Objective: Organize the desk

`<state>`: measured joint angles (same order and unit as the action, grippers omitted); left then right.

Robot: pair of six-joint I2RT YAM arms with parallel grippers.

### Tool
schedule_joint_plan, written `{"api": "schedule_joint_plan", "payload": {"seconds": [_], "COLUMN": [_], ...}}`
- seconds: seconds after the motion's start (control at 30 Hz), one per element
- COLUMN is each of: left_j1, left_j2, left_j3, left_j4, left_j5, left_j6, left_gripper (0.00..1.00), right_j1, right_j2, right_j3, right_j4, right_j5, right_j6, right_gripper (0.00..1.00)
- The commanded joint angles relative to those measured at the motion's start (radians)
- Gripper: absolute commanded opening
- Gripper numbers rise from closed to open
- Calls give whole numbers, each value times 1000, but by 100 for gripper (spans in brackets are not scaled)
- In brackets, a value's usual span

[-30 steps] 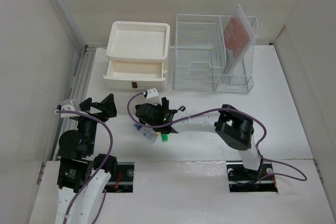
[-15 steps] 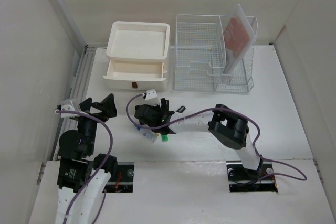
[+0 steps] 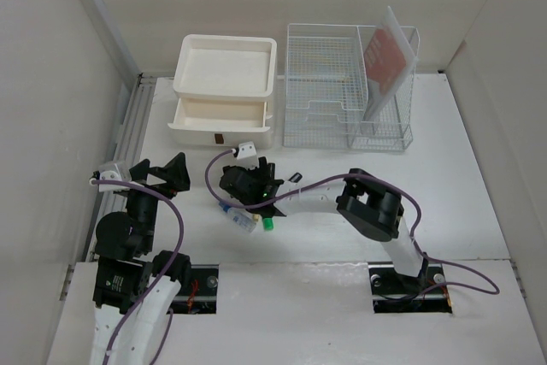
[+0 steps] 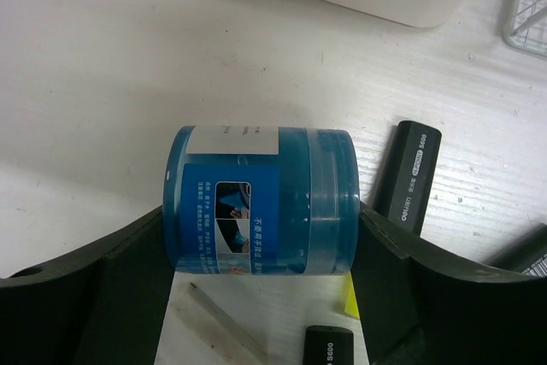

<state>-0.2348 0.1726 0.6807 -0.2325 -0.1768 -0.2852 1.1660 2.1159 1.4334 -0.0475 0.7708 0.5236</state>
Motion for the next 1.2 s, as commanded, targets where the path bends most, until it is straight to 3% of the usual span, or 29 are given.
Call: {"api": "schedule_joint_plan", "payload": {"seconds": [0.0,0.13,0.2,0.23,0.43,0.9,1.03,1.17], "left_j1": [-6,-6,-6,-6,-6,-6,-6,-6], "left_j2": [-1,-1,-1,-1,-1,18,18,18], "left_j3": [0,0,0,0,0,0,0,0], "left_j4": [30,30,30,30,30,30,30,30], "left_j5": [8,8,8,8,8,8,8,-1], "left_j6": [6,6,6,6,6,6,6,6], "left_gripper": [100,100,100,100,100,100,100,100], "right_j1": [-3,-3,-3,-3,-3,49,49,49], "right_j2": [18,9,-3,-17,-120,-318,-353,-381], "right_j3": [30,12,1,-11,-67,-76,-25,22], "right_j4": [47,57,57,57,57,28,-75,-170], "right_j5": [27,18,18,18,-8,-103,-206,-463], "right_j6": [-10,-10,-10,-10,-20,-252,-274,-293], "right_gripper": [55,25,3,0,0,0,0,0]}}
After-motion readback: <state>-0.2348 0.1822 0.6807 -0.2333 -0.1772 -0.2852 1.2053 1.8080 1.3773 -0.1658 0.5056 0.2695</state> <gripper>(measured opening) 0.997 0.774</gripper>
